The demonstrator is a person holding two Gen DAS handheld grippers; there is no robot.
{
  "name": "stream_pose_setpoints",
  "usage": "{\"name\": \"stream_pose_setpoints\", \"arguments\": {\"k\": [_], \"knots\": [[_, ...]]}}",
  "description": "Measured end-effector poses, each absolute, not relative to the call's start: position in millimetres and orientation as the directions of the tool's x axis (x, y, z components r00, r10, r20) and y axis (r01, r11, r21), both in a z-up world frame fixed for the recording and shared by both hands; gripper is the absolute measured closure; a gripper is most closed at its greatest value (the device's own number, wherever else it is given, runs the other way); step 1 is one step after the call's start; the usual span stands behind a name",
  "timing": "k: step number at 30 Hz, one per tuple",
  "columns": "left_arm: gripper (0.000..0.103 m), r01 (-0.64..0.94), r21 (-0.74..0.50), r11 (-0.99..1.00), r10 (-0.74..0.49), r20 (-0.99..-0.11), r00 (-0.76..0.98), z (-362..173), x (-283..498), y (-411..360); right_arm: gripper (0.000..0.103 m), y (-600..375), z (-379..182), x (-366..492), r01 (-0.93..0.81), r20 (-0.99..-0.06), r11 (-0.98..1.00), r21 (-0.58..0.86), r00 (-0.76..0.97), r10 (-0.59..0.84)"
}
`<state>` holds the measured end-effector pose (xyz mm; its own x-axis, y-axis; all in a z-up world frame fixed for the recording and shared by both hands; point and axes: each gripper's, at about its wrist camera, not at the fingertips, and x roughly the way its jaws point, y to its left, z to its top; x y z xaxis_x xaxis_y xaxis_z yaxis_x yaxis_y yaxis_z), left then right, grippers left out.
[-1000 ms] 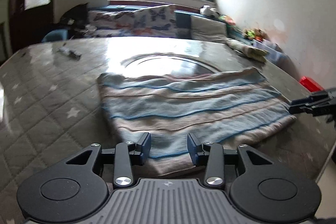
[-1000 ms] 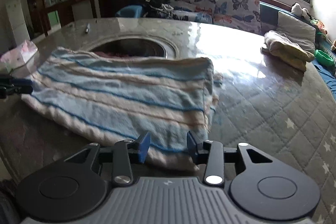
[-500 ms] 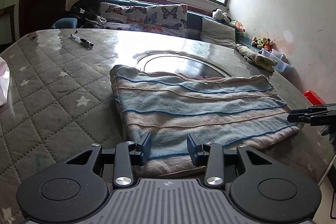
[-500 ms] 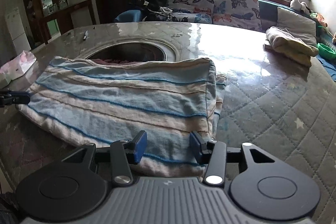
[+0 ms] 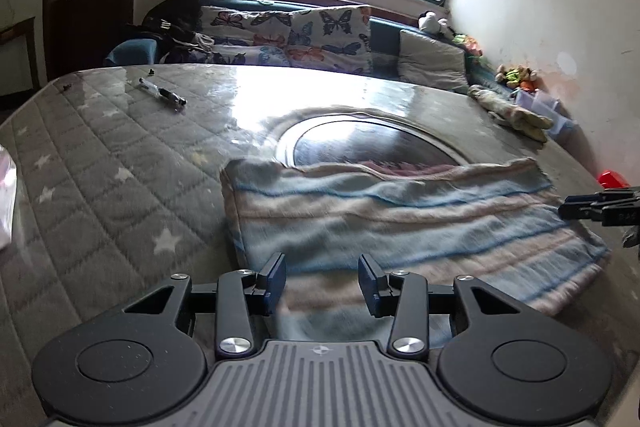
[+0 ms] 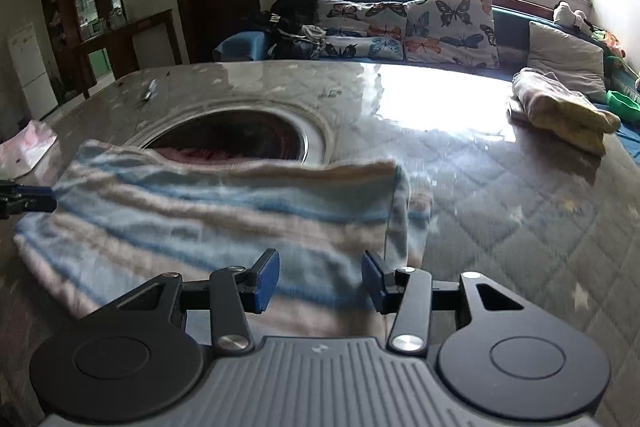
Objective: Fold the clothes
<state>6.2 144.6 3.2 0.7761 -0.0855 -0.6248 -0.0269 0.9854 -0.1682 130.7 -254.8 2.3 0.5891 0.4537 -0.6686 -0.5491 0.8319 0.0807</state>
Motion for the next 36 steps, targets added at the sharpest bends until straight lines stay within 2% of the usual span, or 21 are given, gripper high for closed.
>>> {"name": "stream_pose_setpoints", "arguments": {"k": [15,30,33,36], "knots": [[0.060,-0.050,-0.114,0.992,-0.039,-0.665,0.745,-4.8,81.8,163.5,0.057,-230.7,-15.9,203.9,-0.490,-0.687,0.865,0.111,0.591,0.423],[0.060,-0.065,-0.109,0.992,-0.024,-0.666,0.746,-4.3,93.3,166.1,0.057,-224.1,-14.2,206.1,-0.493,-0.690,0.867,0.068,0.604,0.398],[0.059,-0.067,-0.103,0.992,-0.018,-0.664,0.748,-1.5,88.5,164.4,0.054,-222.8,-10.4,198.8,-0.503,-0.687,0.862,0.061,0.605,0.402],[0.053,-0.067,-0.101,0.993,-0.016,-0.656,0.755,2.5,79.6,162.5,0.053,-222.0,-8.0,185.1,-0.524,-0.687,0.850,0.065,0.594,0.419]]}}
